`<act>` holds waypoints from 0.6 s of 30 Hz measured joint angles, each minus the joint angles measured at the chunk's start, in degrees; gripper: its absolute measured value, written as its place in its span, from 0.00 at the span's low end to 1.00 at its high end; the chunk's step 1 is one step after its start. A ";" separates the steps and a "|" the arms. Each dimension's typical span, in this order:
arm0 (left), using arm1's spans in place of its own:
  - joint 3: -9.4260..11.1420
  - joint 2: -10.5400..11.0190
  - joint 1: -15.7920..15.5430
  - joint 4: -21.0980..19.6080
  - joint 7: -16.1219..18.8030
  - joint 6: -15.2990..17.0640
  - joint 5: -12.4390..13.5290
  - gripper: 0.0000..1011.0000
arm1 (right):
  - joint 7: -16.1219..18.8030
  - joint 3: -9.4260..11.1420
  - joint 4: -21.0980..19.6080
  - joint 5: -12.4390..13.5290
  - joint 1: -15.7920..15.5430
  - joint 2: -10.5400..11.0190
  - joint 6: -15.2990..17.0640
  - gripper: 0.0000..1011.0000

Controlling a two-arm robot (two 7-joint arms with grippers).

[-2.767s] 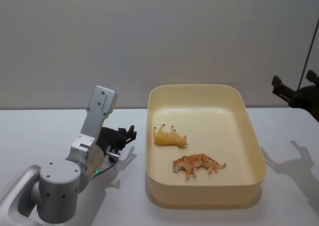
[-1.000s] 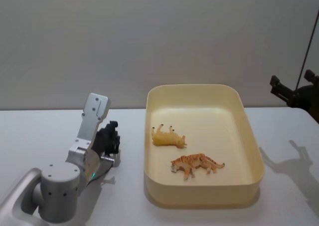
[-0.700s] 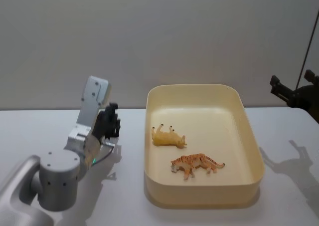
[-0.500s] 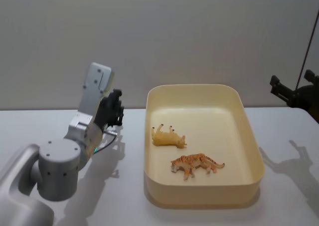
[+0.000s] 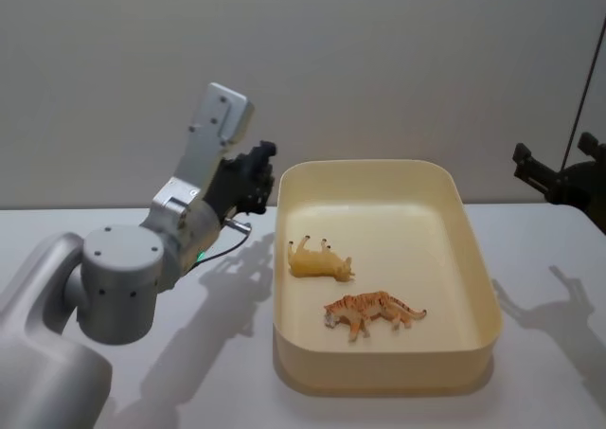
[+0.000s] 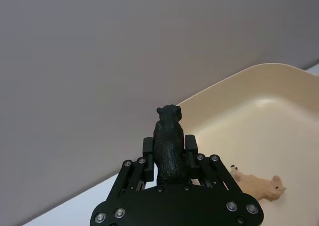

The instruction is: Pick up the toy alternately with two hands and place it into the central storage box.

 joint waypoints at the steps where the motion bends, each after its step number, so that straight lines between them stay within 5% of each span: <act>1: 0.13 -0.19 -0.45 0.26 -1.42 0.18 0.35 0.34 | 0.00 0.00 0.00 0.00 0.00 0.00 0.00 0.99; 18: 2.23 -3.52 -6.30 7.32 -16.02 -0.55 2.66 0.37 | -0.01 0.00 0.00 0.00 0.00 0.00 0.00 0.99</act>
